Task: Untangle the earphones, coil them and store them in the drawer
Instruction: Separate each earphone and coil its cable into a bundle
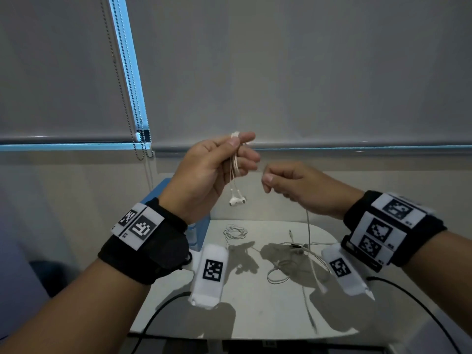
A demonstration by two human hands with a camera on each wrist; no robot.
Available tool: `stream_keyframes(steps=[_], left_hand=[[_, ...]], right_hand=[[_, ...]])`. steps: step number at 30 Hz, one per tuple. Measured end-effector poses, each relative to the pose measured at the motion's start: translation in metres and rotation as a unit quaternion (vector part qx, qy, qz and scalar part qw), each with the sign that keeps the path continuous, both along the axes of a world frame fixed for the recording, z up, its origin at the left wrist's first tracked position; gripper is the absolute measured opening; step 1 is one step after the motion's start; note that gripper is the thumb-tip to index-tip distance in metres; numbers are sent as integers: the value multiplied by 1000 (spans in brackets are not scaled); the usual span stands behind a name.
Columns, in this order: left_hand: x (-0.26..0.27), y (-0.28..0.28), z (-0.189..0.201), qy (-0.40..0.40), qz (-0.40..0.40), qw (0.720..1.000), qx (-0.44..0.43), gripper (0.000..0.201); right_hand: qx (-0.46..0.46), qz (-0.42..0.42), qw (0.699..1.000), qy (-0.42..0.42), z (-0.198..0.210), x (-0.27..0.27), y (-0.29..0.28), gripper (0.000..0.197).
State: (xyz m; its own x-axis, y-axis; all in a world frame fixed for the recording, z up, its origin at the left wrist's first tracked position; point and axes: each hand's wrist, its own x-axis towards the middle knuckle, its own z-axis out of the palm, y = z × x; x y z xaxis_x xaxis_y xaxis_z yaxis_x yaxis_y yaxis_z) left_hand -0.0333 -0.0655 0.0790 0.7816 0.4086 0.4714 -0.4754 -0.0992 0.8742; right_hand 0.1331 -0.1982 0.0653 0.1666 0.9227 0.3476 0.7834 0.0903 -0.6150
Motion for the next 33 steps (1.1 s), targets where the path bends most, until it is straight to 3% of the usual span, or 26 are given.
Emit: stream_keyframes(steps=[4, 9, 11, 13, 17, 23, 28, 33], left_hand=[[5, -2, -4, 1, 77, 997, 24, 38], [7, -1, -13, 79, 169, 956, 228, 17], [6, 0, -15, 100, 187, 934, 288, 31], [4, -2, -15, 117, 171, 932, 298, 38], [1, -9, -15, 147, 115, 943, 274, 47], [-2, -4, -12, 119, 58, 976, 170, 37], [-5, 0, -11, 65, 22, 994, 89, 35], [-4, 3, -9, -6, 43, 998, -36, 34]], right_hand=[[-18, 42, 998, -35, -5, -18, 1, 26], [-13, 61, 997, -41, 9, -24, 0, 25], [-3, 60, 996, -61, 16, -22, -1, 24], [17, 44, 996, -80, 25, -19, -4, 24], [77, 10, 994, -75, 34, -10, -5, 22], [114, -33, 990, -73, 25, 1, 1, 24], [100, -68, 991, -66, 7, 9, 4, 25], [57, -43, 995, -73, -23, -6, 9, 23]])
